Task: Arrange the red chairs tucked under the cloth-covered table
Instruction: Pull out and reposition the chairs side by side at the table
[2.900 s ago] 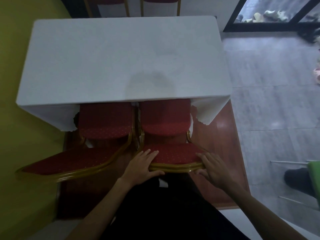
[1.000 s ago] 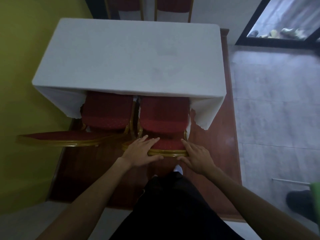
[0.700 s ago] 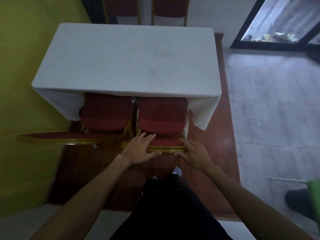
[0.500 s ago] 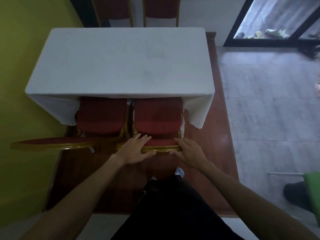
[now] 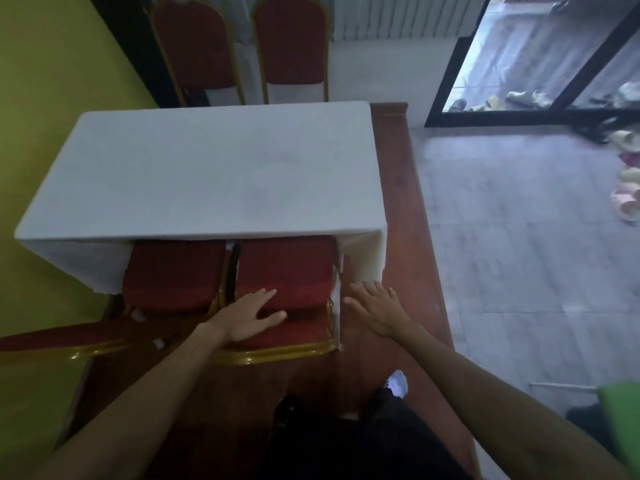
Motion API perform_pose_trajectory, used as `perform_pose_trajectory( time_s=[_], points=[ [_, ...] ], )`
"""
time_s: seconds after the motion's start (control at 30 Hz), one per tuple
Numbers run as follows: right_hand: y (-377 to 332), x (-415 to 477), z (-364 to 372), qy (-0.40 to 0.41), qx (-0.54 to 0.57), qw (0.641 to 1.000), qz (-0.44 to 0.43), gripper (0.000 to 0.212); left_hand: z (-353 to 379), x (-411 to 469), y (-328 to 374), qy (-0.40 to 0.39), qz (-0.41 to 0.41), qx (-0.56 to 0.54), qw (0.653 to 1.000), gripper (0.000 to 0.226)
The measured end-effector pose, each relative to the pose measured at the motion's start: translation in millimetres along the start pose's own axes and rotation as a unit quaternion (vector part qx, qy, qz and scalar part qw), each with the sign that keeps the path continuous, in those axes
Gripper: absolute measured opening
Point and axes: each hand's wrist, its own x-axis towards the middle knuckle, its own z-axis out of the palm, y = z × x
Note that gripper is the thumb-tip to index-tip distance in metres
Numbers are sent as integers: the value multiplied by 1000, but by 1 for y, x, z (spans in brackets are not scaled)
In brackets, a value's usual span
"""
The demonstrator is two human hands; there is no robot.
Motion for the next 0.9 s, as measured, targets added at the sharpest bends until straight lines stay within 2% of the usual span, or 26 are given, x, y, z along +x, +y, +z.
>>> perform_pose_trajectory(
  time_s=[0.17, 0.27, 0.33, 0.43, 0.5, 0.6, 0.67, 0.9],
  points=[
    [82, 29, -74, -21, -43, 998, 45, 72, -1, 75, 111, 3, 13, 26, 1000, 113],
    [131, 41, -111, -30, -70, 995, 65, 70, -2, 118, 167, 27, 28, -2, 999, 125],
    [158, 49, -135, -44, -95, 992, 64, 74, -9, 136, 201, 29, 45, 9, 999, 119],
    [191, 67, -171, -51, -131, 988, 57, 77, -29, 161, 243, 51, 92, 2, 994, 90],
    [206, 83, -194, -39, -147, 987, 52, 79, -44, 183, 259, 76, 99, 7, 992, 85],
    [225, 114, -225, -34, -157, 986, 40, 80, -66, 222, 272, 86, 37, 36, 995, 109],
    [237, 137, -244, -34, -161, 986, 31, 80, -82, 251, 278, 89, 16, 40, 995, 116],
    [280, 243, -315, -63, -199, 978, 3, 76, -143, 355, 308, 75, -18, 81, 994, 117]
  ],
)
